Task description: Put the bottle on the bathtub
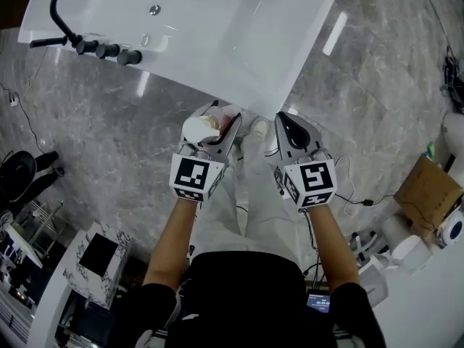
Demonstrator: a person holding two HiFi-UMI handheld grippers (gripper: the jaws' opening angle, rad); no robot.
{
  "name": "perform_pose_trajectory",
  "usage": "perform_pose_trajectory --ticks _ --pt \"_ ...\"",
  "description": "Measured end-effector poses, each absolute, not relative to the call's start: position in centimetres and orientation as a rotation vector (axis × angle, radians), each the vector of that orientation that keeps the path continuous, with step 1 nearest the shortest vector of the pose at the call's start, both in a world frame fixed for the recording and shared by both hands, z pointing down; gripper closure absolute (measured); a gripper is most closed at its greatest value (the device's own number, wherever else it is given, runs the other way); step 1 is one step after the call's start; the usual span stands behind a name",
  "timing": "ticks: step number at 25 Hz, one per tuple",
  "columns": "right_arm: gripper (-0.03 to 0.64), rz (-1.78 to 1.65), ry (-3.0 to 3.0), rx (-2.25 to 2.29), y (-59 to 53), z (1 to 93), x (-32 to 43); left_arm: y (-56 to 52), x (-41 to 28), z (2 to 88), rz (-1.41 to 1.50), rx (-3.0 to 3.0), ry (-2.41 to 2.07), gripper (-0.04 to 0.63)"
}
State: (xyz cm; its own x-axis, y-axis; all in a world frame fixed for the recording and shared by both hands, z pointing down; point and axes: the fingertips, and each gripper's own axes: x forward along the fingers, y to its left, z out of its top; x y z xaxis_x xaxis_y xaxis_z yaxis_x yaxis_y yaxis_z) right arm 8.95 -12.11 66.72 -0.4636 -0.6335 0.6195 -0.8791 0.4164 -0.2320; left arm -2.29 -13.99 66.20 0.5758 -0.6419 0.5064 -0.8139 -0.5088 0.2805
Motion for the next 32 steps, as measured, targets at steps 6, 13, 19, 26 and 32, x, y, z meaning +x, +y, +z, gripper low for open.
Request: perform_pose_trajectory --ticks 6,13,19,26,32 --pt "0.594 0.756 -2.230 1.292 -12.6 68.2 9.2 -14.8 -1.8 67.3 0.480 2.323 -1.161 0.365" --pt "0.594 0.765 -2.225 1.269 -12.9 70.0 8.5 -16.8 -1.8 68.6 0.494 2.359 -1.174 0.365" --pt "0.592 0.768 -2.207 1.235 -12.5 71.6 8.2 -18.2 -1.4 70.1 0.539 2.398 -1.183 0.364" --pt "0.594 0.766 -2.198 1.219 -12.7 72.8 8.1 -19.1 -1.4 71.2 0.561 2.425 -1.202 0.365" --pt "0.592 0.754 -2.189 1.209 -12.7 73.4 8.2 -19.2 -1.6 71.6 0.559 2.429 -1.238 0.364"
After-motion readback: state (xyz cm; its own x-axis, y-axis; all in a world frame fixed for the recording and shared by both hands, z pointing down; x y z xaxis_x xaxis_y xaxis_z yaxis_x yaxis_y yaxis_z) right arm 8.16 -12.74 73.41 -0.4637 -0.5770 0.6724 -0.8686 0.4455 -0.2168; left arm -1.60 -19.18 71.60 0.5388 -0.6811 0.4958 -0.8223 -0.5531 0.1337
